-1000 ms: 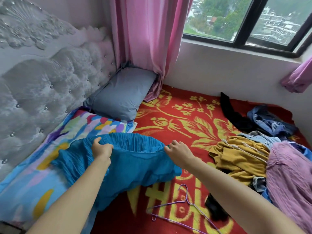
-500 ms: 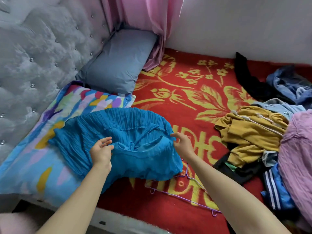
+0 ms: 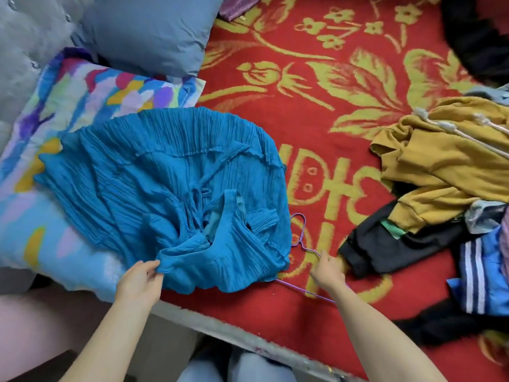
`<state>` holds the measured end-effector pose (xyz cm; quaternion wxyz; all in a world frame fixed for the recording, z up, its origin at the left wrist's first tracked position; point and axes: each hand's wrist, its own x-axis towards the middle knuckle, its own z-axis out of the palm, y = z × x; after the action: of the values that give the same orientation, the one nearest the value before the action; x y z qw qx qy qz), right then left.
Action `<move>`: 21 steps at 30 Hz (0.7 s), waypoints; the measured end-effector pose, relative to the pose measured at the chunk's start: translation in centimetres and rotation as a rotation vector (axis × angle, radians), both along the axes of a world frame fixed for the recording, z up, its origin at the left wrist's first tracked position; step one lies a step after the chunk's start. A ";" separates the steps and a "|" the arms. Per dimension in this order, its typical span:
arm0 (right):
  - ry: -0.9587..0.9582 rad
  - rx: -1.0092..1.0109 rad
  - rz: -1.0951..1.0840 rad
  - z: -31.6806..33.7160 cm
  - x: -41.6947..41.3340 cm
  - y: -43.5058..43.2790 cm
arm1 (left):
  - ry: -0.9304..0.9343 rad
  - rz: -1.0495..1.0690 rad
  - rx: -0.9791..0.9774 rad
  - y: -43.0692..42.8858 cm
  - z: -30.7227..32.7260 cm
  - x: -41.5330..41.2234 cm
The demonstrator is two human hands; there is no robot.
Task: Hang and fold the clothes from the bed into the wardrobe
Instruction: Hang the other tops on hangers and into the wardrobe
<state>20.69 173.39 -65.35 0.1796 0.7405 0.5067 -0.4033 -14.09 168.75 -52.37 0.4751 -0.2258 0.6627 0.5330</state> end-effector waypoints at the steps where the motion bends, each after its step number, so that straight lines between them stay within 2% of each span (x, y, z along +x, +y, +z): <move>1: -0.010 -0.018 0.014 -0.5 -0.1 -0.3 | -0.059 0.009 -0.024 -0.4 -0.5 0.2; 6: -0.132 -0.028 0.198 -2.1 0.7 -0.8 | -0.180 0.056 -0.043 -1.9 -0.6 1.2; 9: 0.095 -0.130 0.205 -1.1 1.6 0.8 | -0.209 -0.034 -0.061 -1.8 0.5 1.5; 11: 0.256 -0.112 0.213 1.4 1.8 2.5 | -0.225 -0.078 -0.067 -1.7 1.6 1.8; 13: 0.322 -0.050 0.302 4.4 2.0 4.2 | -0.215 -0.114 -0.031 -1.2 3.2 2.4; 16: 0.282 0.053 0.408 8.8 2.9 6.3 | -0.031 -0.144 0.052 -0.3 5.4 2.8; 21: 0.242 0.212 0.342 18.6 3.7 9.5 | 0.191 -0.177 0.305 0.2 9.8 1.5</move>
<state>24.38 182.87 -46.77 0.1045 0.6048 0.6822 -0.3974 -12.58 168.96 -42.54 0.4837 -0.0405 0.6338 0.6022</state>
